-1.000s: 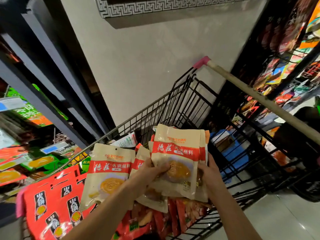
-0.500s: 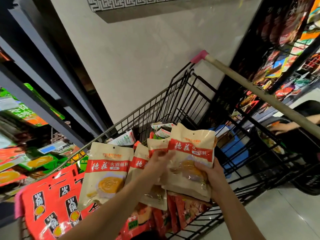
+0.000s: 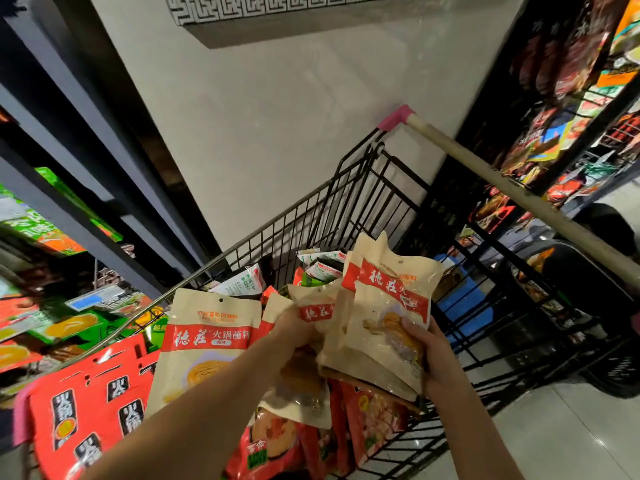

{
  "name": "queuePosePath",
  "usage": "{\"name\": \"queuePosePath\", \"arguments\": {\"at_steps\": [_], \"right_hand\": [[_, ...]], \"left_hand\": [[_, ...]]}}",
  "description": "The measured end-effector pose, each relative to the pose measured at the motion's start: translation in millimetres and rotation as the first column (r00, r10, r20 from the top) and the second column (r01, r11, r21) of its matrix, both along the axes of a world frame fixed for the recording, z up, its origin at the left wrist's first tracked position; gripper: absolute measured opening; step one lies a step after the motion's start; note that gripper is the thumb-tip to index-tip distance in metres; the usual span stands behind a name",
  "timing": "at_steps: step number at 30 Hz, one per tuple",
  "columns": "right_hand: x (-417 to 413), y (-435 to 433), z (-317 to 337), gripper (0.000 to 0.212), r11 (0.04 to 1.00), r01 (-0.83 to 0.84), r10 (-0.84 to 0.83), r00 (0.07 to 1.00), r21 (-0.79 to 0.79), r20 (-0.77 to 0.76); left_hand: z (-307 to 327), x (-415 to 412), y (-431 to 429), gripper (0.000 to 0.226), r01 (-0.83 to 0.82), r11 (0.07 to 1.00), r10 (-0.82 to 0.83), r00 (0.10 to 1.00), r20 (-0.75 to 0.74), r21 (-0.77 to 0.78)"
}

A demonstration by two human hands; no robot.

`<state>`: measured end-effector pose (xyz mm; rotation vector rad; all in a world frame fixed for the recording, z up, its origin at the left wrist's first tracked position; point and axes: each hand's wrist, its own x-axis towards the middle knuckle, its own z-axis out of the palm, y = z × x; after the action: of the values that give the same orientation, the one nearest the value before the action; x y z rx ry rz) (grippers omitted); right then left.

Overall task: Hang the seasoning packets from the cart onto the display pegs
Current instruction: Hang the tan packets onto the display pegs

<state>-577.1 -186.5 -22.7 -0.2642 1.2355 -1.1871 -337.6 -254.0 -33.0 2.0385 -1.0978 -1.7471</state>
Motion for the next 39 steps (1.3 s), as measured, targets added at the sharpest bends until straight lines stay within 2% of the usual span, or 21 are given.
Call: {"name": "queuePosePath", "arguments": {"at_steps": [1, 4, 7, 8, 12, 13, 15, 16, 18, 19, 20, 21, 24, 25, 28, 30, 34, 36, 39], "right_hand": [[-1.2, 0.0, 0.4, 0.059, 1.000, 0.004, -0.004, 1.000, -0.006, -0.001], [-0.1, -1.9, 3.3, 0.060, 0.999, -0.021, 0.021, 1.000, -0.030, -0.012], [15.0, -3.9, 8.0, 0.061, 0.994, -0.073, 0.071, 0.997, -0.082, -0.035], [24.1, -5.2, 11.1, 0.060, 0.991, -0.094, 0.091, 0.995, -0.099, -0.035], [71.0, -8.4, 28.1, 0.054, 0.974, -0.168, 0.168, 0.986, -0.149, -0.012], [85.2, -9.3, 32.5, 0.049, 0.967, -0.201, 0.207, 0.978, -0.154, 0.024], [118.7, -8.9, 44.4, 0.047, 0.946, -0.280, 0.298, 0.950, -0.162, 0.099], [138.6, -8.7, 50.2, 0.061, 0.933, -0.317, 0.336, 0.937, -0.169, 0.097], [183.5, -6.6, 59.6, 0.102, 0.905, -0.387, 0.398, 0.917, -0.174, 0.031], [208.3, -2.9, 63.6, 0.112, 0.890, -0.418, 0.426, 0.904, -0.179, 0.007], [233.6, 2.5, 69.1, 0.111, 0.873, -0.451, 0.458, 0.889, -0.183, -0.007], [258.7, 12.2, 77.6, 0.101, 0.855, -0.487, 0.492, 0.870, -0.179, -0.022], [331.9, 50.5, 97.5, 0.047, 0.815, -0.551, 0.569, 0.820, -0.181, 0.064], [356.5, 65.9, 102.8, 0.039, 0.812, -0.561, 0.579, 0.810, -0.159, 0.098], [424.7, 103.0, 113.5, 0.056, 0.817, -0.553, 0.574, 0.809, -0.165, 0.127], [464.8, 121.9, 120.0, 0.059, 0.817, -0.535, 0.567, 0.814, -0.213, 0.131], [525.5, 156.7, 141.8, 0.041, 0.797, -0.536, 0.594, 0.781, -0.278, 0.195], [547.4, 165.2, 157.1, 0.035, 0.797, -0.533, 0.594, 0.777, -0.283, 0.209], [571.2, 165.9, 180.3, 0.035, 0.791, -0.527, 0.587, 0.797, -0.310, 0.142]], "left_hand": [[3.0, 3.4, 1.0, 0.025, -0.016, 1.000, 0.015, 1.000, -0.028, -0.018], [27.5, 29.0, 4.1, 0.008, -0.016, 0.985, 0.018, 1.000, 0.011, -0.172], [62.1, 66.1, 21.2, 0.010, -0.183, 0.958, 0.137, 0.968, -0.209, -0.220], [71.4, 79.5, 29.5, 0.009, -0.246, 0.938, 0.181, 0.949, -0.257, -0.245], [105.8, 128.4, 66.1, 0.006, -0.392, 0.822, 0.297, 0.914, -0.276, -0.414], [115.1, 142.3, 77.4, 0.007, -0.396, 0.776, 0.324, 0.918, -0.228, -0.492], [136.3, 173.0, 103.3, 0.024, -0.298, 0.670, 0.360, 0.931, -0.054, -0.680], [148.4, 188.7, 117.9, 0.031, -0.228, 0.633, 0.363, 0.931, 0.023, -0.740], [168.2, 218.4, 147.3, 0.034, -0.126, 0.588, 0.369, 0.921, 0.126, -0.799], [177.3, 230.9, 162.5, 0.033, -0.077, 0.573, 0.371, 0.912, 0.174, -0.816], [185.7, 240.8, 176.8, 0.030, -0.026, 0.555, 0.353, 0.912, 0.207, -0.832], [192.8, 251.6, 190.5, 0.026, 0.033, 0.534, 0.323, 0.916, 0.239, -0.845], [205.4, 291.2, 227.9, 0.027, 0.192, 0.473, 0.310, 0.877, 0.366, -0.860], [207.4, 310.3, 240.3, 0.026, 0.206, 0.473, 0.318, 0.867, 0.384, -0.856], [221.8, 368.0, 277.7, 0.022, 0.232, 0.476, 0.323, 0.851, 0.414, -0.848], [233.3, 402.7, 299.4, 0.024, 0.179, 0.461, 0.354, 0.861, 0.366, -0.869], [259.9, 464.9, 336.0, 0.014, -0.015, 0.395, 0.426, 0.889, 0.168, -0.919], [271.4, 494.4, 344.9, 0.014, -0.079, 0.345, 0.486, 0.868, 0.106, -0.935], [279.7, 540.4, 344.9, 0.024, -0.251, 0.252, 0.583, 0.810, -0.060, -0.935]]}}
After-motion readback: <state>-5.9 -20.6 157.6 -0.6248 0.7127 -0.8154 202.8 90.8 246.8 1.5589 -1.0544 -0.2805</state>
